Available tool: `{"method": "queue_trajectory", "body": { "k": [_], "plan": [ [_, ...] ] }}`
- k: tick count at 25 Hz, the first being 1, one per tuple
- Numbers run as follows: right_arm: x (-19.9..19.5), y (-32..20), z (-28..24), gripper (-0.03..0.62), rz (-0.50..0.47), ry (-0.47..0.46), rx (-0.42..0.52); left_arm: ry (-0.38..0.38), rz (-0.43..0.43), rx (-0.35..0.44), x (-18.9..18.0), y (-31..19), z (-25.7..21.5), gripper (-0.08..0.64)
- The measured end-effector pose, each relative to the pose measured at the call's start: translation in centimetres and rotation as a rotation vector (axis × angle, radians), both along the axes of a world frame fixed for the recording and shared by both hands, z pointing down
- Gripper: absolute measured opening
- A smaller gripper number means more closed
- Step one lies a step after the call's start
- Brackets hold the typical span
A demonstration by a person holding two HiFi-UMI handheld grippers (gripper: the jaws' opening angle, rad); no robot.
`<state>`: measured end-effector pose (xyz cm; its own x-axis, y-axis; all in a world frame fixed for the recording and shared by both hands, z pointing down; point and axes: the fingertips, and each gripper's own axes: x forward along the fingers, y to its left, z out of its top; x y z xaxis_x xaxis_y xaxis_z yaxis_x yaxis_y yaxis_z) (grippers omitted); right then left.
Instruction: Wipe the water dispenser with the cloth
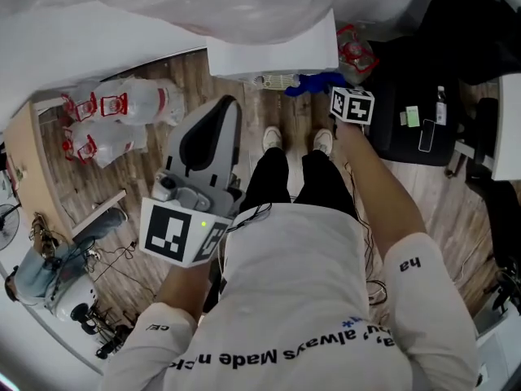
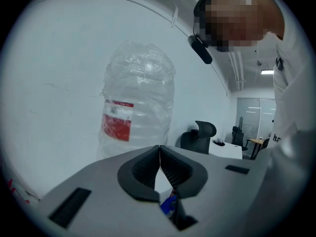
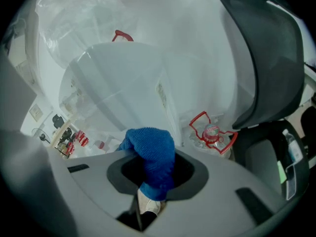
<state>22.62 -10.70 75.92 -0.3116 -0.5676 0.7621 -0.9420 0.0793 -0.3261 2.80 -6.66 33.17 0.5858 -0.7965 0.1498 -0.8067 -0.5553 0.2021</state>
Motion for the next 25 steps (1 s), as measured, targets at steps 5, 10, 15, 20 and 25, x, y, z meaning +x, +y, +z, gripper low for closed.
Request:
{"method": "queue_trajectory", "body": {
  "k": [5, 10, 15, 20, 25],
  "plan": [
    [0.0, -0.3, 1.1, 0.092, -0.006, 0.014, 0.009, -0.011, 0.007, 0.000, 0.0, -0.1, 1.8, 0.020],
    [-0.2, -0.1, 3.5, 0.092, -0.024, -0.005, 0.019, -0.021, 0.007, -0.015, 0.1, 0.0, 4.0, 0.020],
    [-0.4, -0.3, 4.4, 0.092, -0.047, 0.024, 0.021, -0.057, 0.014, 0.011, 0.1, 0.0, 5.8, 0.020],
    [-0.8, -0.3, 6.9, 0.092, -0.063, 0.018, 0.016, -0.074, 0.000, 0.036, -0.7, -0.3, 7.2, 0.020],
    [-0.9, -0.5, 9.3, 0.092, -0.067, 0.014, 0.010, -0.070, -0.016, 0.024, -1.3, -0.1, 9.2, 0.020]
  ]
}}
